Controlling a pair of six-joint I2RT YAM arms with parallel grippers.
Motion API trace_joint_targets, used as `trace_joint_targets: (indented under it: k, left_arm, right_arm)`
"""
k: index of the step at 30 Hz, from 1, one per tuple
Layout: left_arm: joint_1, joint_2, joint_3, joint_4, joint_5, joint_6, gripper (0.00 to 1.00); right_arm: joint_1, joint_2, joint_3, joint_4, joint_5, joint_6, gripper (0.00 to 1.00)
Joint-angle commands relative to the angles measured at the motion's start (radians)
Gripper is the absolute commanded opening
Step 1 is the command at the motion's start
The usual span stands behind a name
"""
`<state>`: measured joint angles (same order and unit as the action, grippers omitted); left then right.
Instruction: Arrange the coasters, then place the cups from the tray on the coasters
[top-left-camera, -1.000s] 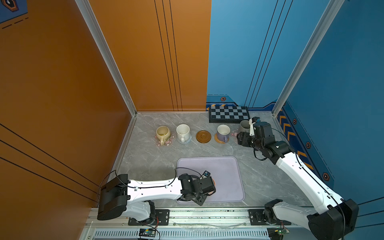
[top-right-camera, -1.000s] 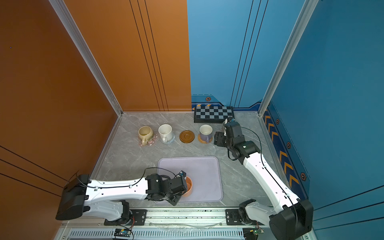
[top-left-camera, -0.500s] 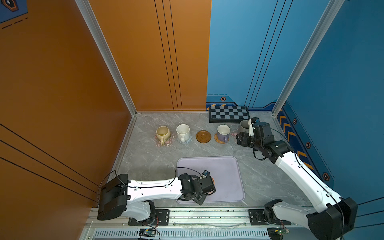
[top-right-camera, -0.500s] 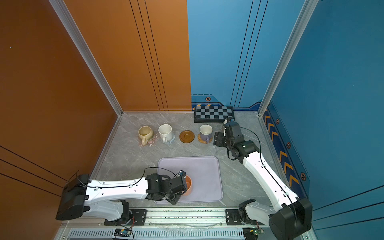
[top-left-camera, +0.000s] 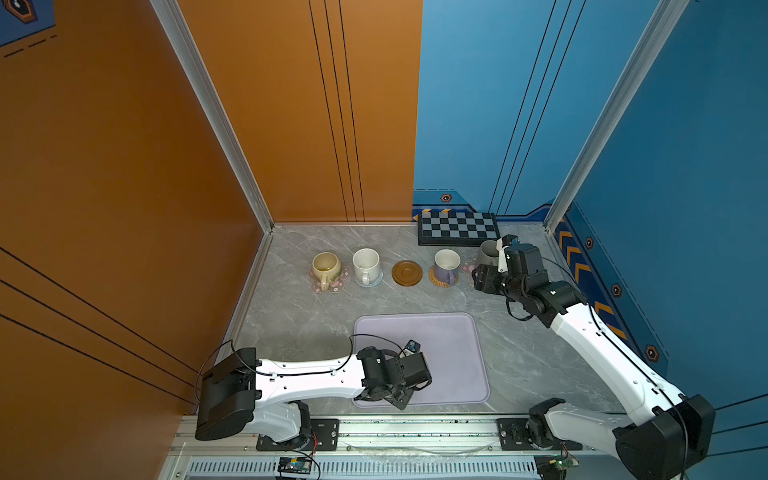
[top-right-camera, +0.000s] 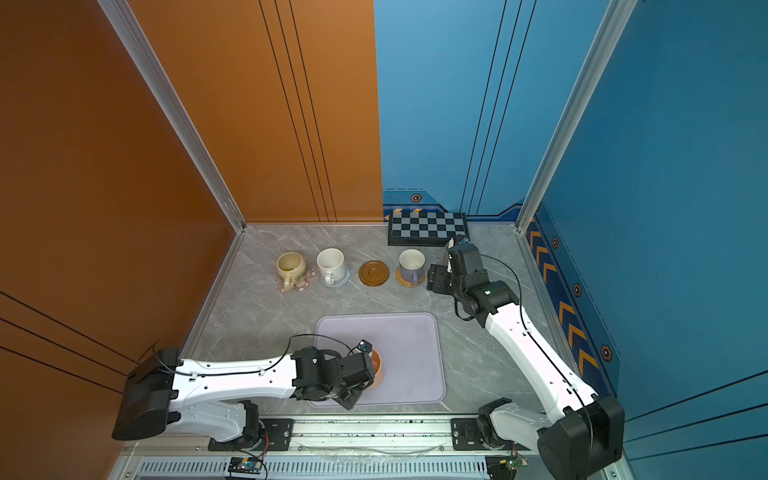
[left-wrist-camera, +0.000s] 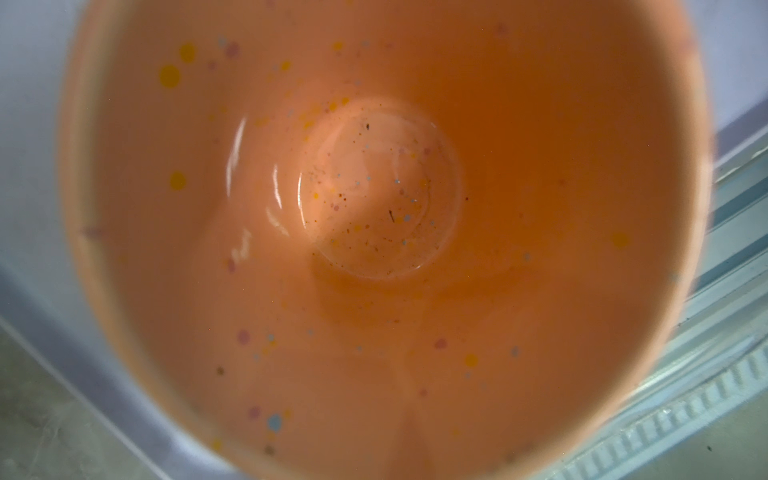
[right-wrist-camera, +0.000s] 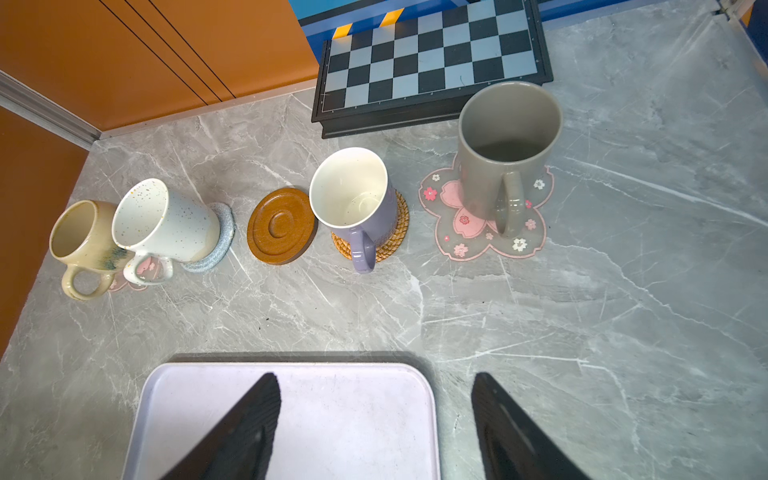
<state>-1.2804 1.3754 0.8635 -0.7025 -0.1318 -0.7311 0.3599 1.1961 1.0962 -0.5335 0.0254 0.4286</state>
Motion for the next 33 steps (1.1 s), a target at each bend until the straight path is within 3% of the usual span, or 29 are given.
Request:
trace_joint_targets:
  k: [1, 33]
  left_arm:
    - [0.005, 0.008, -0.025, -0.031, -0.04, -0.014, 0.0]
    - [0.003, -0.04, -0.035, -0.03, -0.058, -0.002, 0.0]
  right_arm:
    - [0.002, 0.012, 0.025, -0.028, -0.009, 0.026, 0.75]
    - [0.016, 0.046, 0.048, -0.028, -0.005, 0.041, 0.75]
